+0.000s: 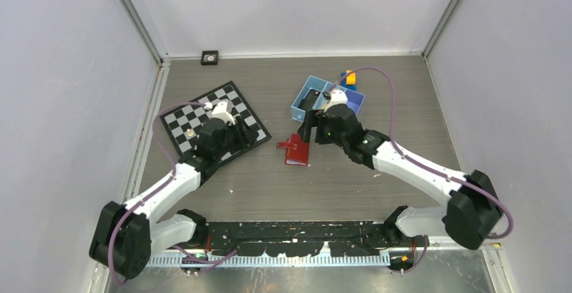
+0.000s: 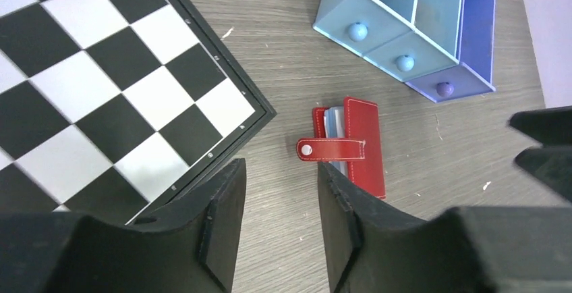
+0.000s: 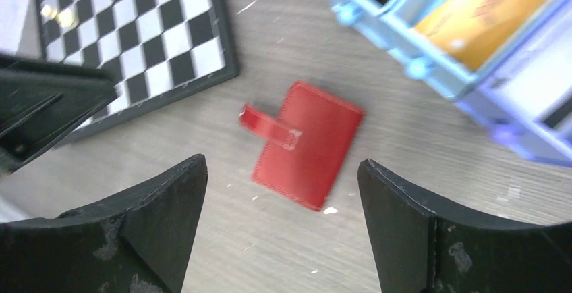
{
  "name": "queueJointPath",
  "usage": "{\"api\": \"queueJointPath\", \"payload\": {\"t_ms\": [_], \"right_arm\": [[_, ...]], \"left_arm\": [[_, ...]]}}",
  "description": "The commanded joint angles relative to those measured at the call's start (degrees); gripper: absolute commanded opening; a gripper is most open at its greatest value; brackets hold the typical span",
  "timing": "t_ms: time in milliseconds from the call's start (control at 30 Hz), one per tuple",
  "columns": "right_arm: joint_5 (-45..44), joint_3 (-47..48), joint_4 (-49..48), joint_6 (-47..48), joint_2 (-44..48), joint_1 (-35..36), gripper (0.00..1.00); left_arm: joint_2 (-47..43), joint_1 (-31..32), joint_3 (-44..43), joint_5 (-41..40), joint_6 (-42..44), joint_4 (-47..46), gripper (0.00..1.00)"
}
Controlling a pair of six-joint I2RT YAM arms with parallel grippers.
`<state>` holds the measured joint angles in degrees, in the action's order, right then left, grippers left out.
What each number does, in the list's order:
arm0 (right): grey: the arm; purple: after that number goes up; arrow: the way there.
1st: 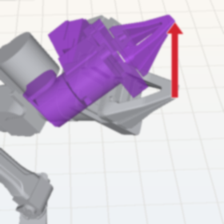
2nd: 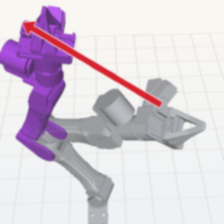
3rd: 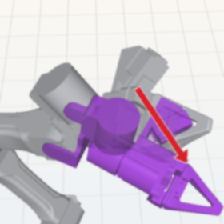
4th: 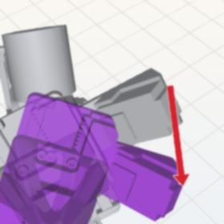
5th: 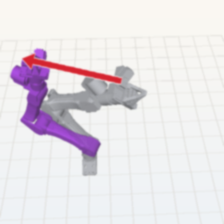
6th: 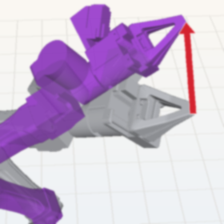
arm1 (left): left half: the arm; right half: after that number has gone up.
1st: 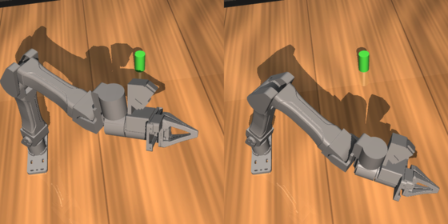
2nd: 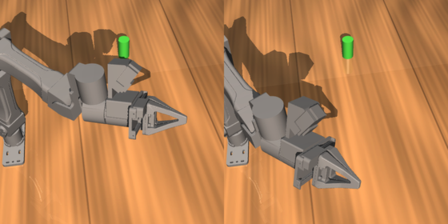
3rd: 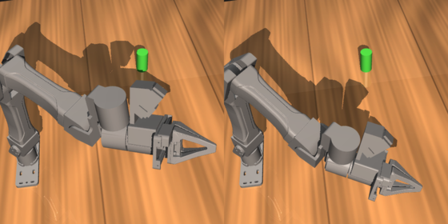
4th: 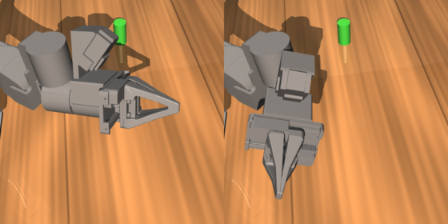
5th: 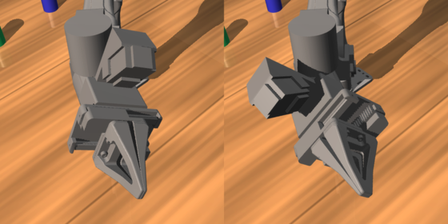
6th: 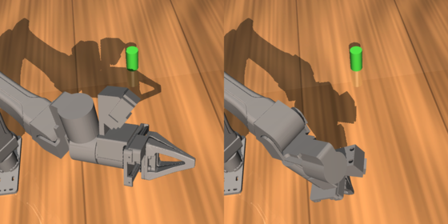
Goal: Take the credit cards out of the card holder
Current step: Reset both arms
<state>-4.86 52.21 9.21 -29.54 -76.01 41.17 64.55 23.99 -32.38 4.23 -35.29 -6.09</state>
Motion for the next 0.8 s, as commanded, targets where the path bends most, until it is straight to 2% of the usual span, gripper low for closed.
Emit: {"api": "queueJointPath", "payload": {"t_ms": [0,67,100,233,367,533,633,767], "right_arm": [[-19.77,-5.90,-7.55,4.93,8.92,-0.37,0.87],[-26.59,-10.79,-14.01,7.39,11.37,-0.62,0.91],[-29.80,-12.78,-17.41,8.07,11.83,-0.85,0.95],[-30.53,-14.68,-19.24,11.08,11.29,-3.94,0.98],[-30.00,-15.68,-21.63,15.37,9.94,-7.09,1.00],[-23.31,-15.21,-15.47,17.27,11.85,-17.67,1.00],[-23.21,-20.31,-22.36,21.58,12.14,-20.21,1.00],[-24.75,-24.64,-31.04,23.33,7.84,-24.25,0.99]], "left_arm": [[-7.27,-0.17,4.32,-6.14,7.50,-6.40,0.57],[-9.65,-0.17,5.80,-8.30,8.38,-7.72,0.77],[-10.08,-0.17,6.20,-9.93,8.89,-8.09,0.83],[-10.94,-0.17,4.36,-15.29,12.10,-4.29,0.98],[-12.25,-0.16,4.88,-21.63,16.48,-3.59,1.00],[-12.84,-0.44,11.79,-23.28,25.06,-15.96,1.00],[-9.67,-2.10,11.28,-25.95,28.78,-16.96,1.00],[-4.20,-4.83,9.39,-27.85,28.95,-17.91,0.99]]}}
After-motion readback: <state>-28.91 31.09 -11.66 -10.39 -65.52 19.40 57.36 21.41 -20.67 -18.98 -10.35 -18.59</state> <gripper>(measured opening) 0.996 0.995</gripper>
